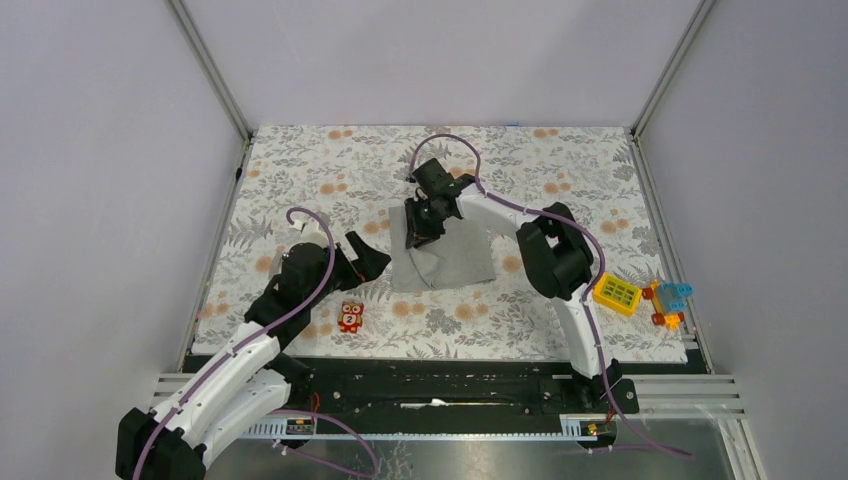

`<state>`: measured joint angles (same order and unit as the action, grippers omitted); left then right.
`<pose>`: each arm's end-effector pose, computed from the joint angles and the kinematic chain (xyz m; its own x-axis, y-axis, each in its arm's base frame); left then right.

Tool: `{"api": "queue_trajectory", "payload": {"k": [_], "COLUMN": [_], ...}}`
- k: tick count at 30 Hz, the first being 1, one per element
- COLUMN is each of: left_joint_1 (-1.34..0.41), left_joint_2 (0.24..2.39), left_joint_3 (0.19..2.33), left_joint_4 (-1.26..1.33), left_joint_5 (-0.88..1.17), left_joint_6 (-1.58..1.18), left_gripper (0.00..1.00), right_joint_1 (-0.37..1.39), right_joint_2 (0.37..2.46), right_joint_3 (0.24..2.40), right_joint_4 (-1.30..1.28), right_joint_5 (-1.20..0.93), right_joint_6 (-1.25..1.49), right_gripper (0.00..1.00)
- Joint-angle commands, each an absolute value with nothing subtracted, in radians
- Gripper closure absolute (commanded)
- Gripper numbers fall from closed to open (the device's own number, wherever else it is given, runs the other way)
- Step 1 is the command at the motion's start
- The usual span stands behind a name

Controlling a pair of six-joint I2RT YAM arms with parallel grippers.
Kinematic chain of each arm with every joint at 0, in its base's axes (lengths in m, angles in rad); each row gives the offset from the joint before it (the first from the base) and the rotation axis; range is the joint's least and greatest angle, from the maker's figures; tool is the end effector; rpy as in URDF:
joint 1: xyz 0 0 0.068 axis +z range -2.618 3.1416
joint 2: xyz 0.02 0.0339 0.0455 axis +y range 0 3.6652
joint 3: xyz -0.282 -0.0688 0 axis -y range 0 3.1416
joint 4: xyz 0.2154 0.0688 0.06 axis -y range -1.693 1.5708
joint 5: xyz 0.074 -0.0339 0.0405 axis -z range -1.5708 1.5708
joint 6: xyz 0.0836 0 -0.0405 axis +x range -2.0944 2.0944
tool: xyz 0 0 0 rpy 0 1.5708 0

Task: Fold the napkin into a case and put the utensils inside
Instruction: Fold the rectangle-folded napkin at the center of the board.

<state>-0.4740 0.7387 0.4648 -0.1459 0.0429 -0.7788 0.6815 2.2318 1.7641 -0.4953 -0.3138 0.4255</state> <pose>0.1576 -0.0849 0.2387 -0.6029 -0.4794 -0.6377 0.0947 0.7507 -0.6539 0.3721 0.3351 0.1665 -0.8845 -0.2119 -0.4155 -0.4073 0.7852 0.4665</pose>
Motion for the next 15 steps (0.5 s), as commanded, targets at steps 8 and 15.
{"api": "queue_trajectory", "payload": {"k": [8,15], "left_joint_1": [-0.469,-0.469], "left_joint_2": [0.773,0.820], "left_joint_3": [0.481,0.476], "left_joint_4": [-0.085,-0.044], "left_joint_5": [0.032,0.047], "left_joint_6": [-0.768,-0.773], "left_gripper": [0.01,0.01], "right_joint_1": [0.659,0.510], "right_joint_2": [2.040,1.949], "right_joint_3": [1.719,1.487], "right_joint_4": [-0.493,-0.217], "right_joint_5": [-0.256,-0.409], "right_joint_6": [0.445,0.534], "right_gripper": [0.18,0.13]}}
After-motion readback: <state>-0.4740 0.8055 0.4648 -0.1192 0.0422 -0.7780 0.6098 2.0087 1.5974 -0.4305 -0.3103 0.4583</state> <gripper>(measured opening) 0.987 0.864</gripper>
